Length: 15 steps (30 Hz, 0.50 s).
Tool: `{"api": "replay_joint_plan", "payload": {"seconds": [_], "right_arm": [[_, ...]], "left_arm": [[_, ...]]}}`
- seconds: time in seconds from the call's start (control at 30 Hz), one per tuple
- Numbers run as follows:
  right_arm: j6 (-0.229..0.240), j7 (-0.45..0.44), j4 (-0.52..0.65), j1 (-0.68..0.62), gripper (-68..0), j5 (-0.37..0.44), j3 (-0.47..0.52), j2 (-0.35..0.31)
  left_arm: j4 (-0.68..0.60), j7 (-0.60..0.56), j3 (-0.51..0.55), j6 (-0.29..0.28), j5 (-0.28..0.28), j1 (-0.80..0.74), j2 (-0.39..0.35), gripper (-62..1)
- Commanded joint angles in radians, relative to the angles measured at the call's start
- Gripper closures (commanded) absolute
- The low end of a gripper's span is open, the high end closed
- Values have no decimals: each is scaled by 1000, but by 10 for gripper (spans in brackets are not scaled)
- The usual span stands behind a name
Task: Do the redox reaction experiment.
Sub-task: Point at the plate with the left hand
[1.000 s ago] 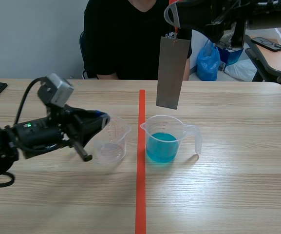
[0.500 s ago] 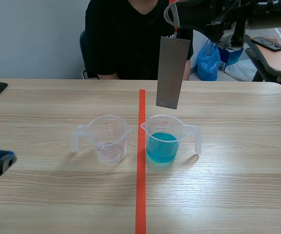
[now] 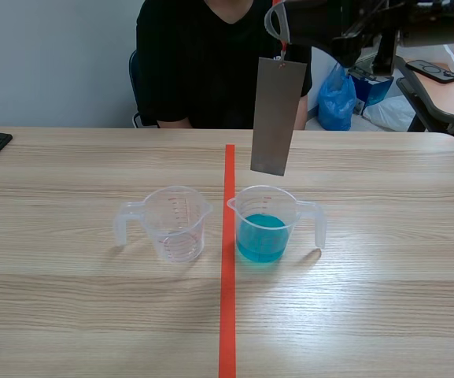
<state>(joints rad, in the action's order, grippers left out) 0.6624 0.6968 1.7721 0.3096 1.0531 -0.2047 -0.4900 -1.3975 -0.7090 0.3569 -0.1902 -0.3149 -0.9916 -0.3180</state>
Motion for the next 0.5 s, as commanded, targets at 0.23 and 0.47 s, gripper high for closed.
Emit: {"api": "replay_joint_plan", "payload": {"seconds": [0.23, 0.47], "right_arm": [[-3, -22, 3, 17, -17, 14, 3, 0], [-3, -22, 2, 17, -17, 14, 3, 0]], "left_arm": [[-8, 8, 3, 50, 14, -108, 2, -40], [0, 40, 3, 48, 14, -125, 2, -40]]}}
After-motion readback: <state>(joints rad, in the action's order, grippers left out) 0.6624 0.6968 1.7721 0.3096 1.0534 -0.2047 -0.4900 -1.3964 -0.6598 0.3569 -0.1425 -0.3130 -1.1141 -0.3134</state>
